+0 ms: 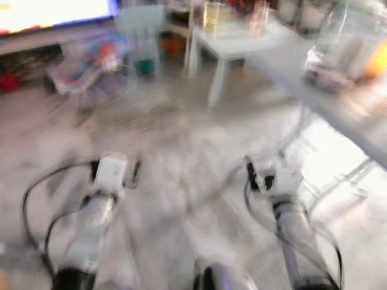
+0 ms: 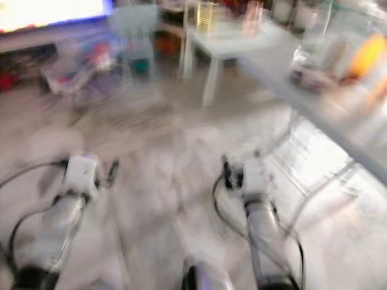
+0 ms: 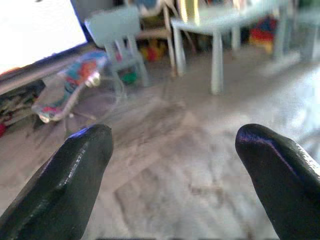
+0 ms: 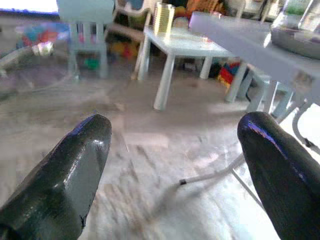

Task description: Restocking fridge

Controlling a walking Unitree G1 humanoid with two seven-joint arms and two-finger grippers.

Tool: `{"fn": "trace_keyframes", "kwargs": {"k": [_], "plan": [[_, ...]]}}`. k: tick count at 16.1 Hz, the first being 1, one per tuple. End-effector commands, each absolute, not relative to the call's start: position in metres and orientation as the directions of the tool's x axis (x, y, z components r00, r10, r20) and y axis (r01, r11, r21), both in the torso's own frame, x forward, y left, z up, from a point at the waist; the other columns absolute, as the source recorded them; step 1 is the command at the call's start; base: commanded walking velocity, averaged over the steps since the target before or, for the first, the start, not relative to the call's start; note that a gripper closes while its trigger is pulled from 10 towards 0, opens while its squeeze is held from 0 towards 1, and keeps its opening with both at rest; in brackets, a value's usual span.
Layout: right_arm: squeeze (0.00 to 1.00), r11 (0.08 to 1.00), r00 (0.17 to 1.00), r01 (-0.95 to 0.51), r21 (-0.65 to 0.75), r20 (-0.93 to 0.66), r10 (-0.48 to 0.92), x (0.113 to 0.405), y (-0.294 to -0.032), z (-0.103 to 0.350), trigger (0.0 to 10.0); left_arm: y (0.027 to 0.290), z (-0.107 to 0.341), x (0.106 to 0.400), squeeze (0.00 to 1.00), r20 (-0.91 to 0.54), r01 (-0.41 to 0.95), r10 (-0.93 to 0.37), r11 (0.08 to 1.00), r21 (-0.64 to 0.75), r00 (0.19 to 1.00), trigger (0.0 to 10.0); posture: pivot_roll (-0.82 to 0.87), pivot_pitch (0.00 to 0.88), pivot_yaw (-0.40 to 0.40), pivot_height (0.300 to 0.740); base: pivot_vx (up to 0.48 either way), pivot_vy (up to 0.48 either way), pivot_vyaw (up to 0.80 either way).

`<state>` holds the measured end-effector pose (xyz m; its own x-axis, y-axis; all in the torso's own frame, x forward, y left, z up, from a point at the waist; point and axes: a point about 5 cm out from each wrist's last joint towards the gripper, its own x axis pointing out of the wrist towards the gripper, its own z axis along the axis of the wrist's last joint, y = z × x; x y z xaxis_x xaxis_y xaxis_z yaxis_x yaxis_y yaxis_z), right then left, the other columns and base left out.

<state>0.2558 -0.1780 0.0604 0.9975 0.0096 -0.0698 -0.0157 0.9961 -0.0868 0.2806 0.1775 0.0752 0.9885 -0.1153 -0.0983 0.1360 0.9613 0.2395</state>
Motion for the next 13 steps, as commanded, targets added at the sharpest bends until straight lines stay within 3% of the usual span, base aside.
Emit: {"fn": "trace_keyframes", "kwargs": {"k": [1, 4, 10, 13], "plan": [[0.0, 0.995, 0.999, -0.036, -0.089, -0.009, 0.035, 0.267, -0.17, 0.076, 10.0, 0.179, 0.072, 0.281, 0.0, -0.118, 0.134, -0.108, 0.962, 0.238, 0.987, 10.0, 0.05, 0.09, -0.04, 0.74, 0.405, 0.0, -0.8], [0.0, 0.996, 1.0, -0.03, -0.088, -0.005, 0.03, 0.265, -0.172, 0.077, 10.0, 0.176, 0.072, 0.283, 0.0, -0.118, 0.147, -0.123, 0.965, 0.219, 0.985, 10.0, 0.04, 0.087, -0.04, 0.74, 0.372, 0.217, -0.71], [0.0, 0.996, 1.0, -0.015, -0.089, -0.015, 0.014, 0.26, -0.176, 0.076, 10.0, 0.191, 0.058, 0.269, 0.0, -0.169, 0.122, -0.096, 0.98, 0.155, 0.981, 10.0, 0.02, 0.075, -0.039, 0.74, 0.311, 0.366, 0.0], [0.0, 0.996, 0.999, -0.019, -0.088, -0.031, 0.016, 0.257, -0.176, 0.074, 10.0, 0.198, 0.053, 0.26, 0.0, -0.197, 0.11, -0.08, 0.984, 0.143, 0.977, 10.0, 0.02, 0.071, -0.046, 0.74, 0.09, 0.43, -0.74]]}}
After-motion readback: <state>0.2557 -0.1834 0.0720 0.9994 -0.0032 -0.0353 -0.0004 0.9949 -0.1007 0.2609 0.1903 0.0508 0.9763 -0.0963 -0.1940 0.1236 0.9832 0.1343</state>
